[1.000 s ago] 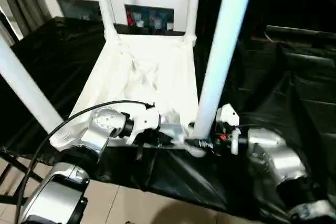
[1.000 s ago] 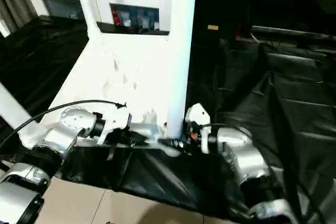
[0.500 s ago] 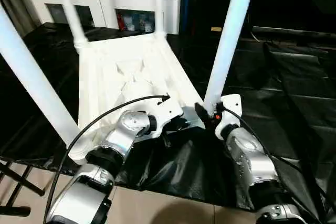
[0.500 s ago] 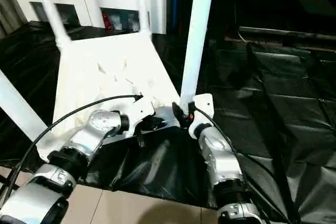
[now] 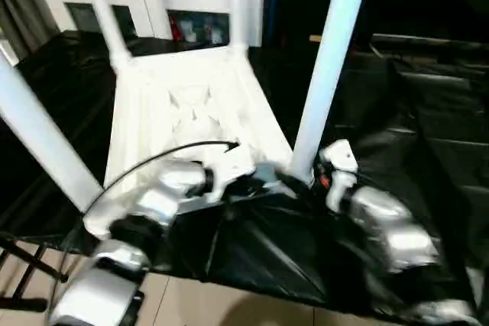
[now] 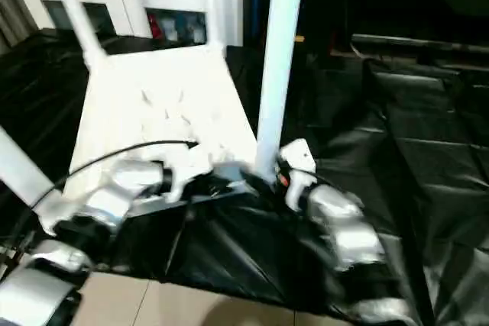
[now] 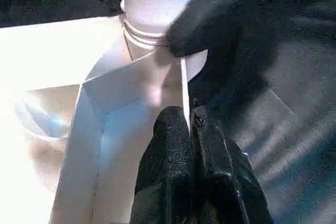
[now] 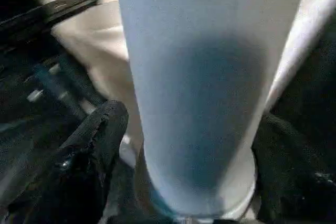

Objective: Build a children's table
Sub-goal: Rotate leg to tighten

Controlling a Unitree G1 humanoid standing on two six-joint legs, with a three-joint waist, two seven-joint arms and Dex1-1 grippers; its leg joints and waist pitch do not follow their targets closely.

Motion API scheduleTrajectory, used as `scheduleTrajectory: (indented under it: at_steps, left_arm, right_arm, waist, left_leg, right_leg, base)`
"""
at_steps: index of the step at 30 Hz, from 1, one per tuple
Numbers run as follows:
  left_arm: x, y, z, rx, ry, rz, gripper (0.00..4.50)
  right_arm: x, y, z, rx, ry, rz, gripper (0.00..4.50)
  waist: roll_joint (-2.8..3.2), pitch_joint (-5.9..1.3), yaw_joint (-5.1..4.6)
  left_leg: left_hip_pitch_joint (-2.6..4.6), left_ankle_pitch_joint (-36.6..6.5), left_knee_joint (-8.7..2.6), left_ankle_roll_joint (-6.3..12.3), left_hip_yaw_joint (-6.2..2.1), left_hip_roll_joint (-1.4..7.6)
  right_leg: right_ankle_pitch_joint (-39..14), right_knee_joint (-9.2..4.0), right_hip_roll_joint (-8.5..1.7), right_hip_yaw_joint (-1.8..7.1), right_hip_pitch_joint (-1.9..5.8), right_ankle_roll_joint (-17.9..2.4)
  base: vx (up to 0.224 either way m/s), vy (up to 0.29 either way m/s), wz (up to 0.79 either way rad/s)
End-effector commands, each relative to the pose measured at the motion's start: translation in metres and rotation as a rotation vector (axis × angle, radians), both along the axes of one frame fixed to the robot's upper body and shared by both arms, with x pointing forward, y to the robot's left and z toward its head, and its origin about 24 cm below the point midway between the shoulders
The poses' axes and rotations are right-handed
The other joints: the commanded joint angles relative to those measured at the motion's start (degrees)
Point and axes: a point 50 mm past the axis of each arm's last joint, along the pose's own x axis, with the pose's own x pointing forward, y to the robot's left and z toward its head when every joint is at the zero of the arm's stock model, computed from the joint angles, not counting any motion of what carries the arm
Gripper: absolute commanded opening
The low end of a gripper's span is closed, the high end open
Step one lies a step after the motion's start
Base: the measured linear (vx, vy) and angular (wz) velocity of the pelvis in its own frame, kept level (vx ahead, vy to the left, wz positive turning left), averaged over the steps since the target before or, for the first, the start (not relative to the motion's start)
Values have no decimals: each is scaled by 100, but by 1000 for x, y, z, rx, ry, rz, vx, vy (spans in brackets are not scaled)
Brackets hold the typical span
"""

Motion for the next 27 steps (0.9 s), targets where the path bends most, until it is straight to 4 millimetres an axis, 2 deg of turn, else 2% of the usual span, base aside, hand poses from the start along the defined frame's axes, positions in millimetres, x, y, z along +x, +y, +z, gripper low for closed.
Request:
scheduleTrajectory:
  at_steps: [1, 2, 7, 8, 10, 18, 22, 23, 25, 26, 27]
  left_arm:
    - [-11, 2, -15, 46, 74, -69, 0]
    - [-12, 8, -14, 51, 87, -107, 0]
    - [-14, 15, -12, 48, 111, -145, 0]
    - [-14, 19, -12, 56, 124, -168, 0]
    - [-14, 21, -12, 69, 125, -180, 0]
    - [-14, 25, -10, 79, 133, -207, 0]
    - [-11, 26, -9, 61, 129, -177, 0]
    - [-9, 25, -9, 52, 112, -141, 0]
    - [-8, 24, -9, 49, 107, -122, 0]
    - [-5, 21, -10, 49, 87, -81, 0]
    - [-2, 15, -11, 32, 69, -9, 0]
  right_arm:
    - [-15, 24, -4, 34, 57, 226, 344]
    - [-17, 22, -2, 25, 75, 301, 334]
    - [-18, 20, 0, 7, 103, 381, 308]
    - [-17, 19, 1, -8, 112, 423, 286]
    - [-16, 20, 2, -17, 116, 450, 270]
    - [-16, 21, 4, -29, 139, 514, 256]
    - [-13, 22, 4, 4, 121, 457, 254]
    - [-10, 23, 3, 18, 100, 383, 254]
    - [-9, 23, 2, 21, 90, 345, 254]
    - [-7, 23, 0, 16, 75, 285, 254]
    - [-3, 24, -5, -3, 42, 159, 254]
  waist:
    - [-59, -262, 36]
    - [-61, -250, 36]
    - [-64, -237, 67]
    - [-60, -242, 80]
    - [-54, -247, 96]
    - [-66, -269, 135]
    - [-71, -267, 133]
    - [-73, -255, 132]
    - [-66, -248, 133]
    - [-70, -225, 112]
    - [-66, -202, 97]
  left_leg:
    - [-27, -506, -315, 672, -93, 266]
    - [-24, -622, -322, 654, -84, 281]
    - [3, -763, -341, 509, -86, 298]
    - [21, -761, -336, 483, -76, 302]
    - [18, -743, -334, 472, -80, 300]
    - [7, -562, -314, 493, -80, 292]
    - [1, -578, -313, 488, -81, 288]
    - [1, -615, -319, 467, -77, 287]
    - [13, -700, -331, 405, -82, 290]
    - [2, -831, -349, 325, -87, 290]
    - [33, -1070, -365, 242, -86, 288]
  right_leg:
    - [389, -364, -464, 255, 294, -1485]
    - [195, -378, -476, 248, 276, -1515]
    - [-171, -391, -479, 254, 258, -1519]
    - [-156, -396, -484, 263, 247, -1526]
    - [-66, -381, -479, 261, 250, -1540]
    - [262, -334, -489, 256, 276, -1563]
    - [220, -337, -489, 252, 282, -1560]
    - [110, -351, -491, 253, 268, -1539]
    - [-119, -373, -498, 252, 261, -1512]
    - [-424, -402, -502, 254, 255, -1462]
    - [-901, -455, -504, 259, 225, -1393]
  base:
    - [0, 0, 0]
    - [0, 0, 0]
    - [0, 0, 0]
    - [0, 0, 0]
    - [0, 0, 0]
    - [0, 0, 0]
    - [0, 0, 0]
    - [0, 0, 0]
    - [0, 0, 0]
    - [0, 0, 0]
    - [0, 0, 0]
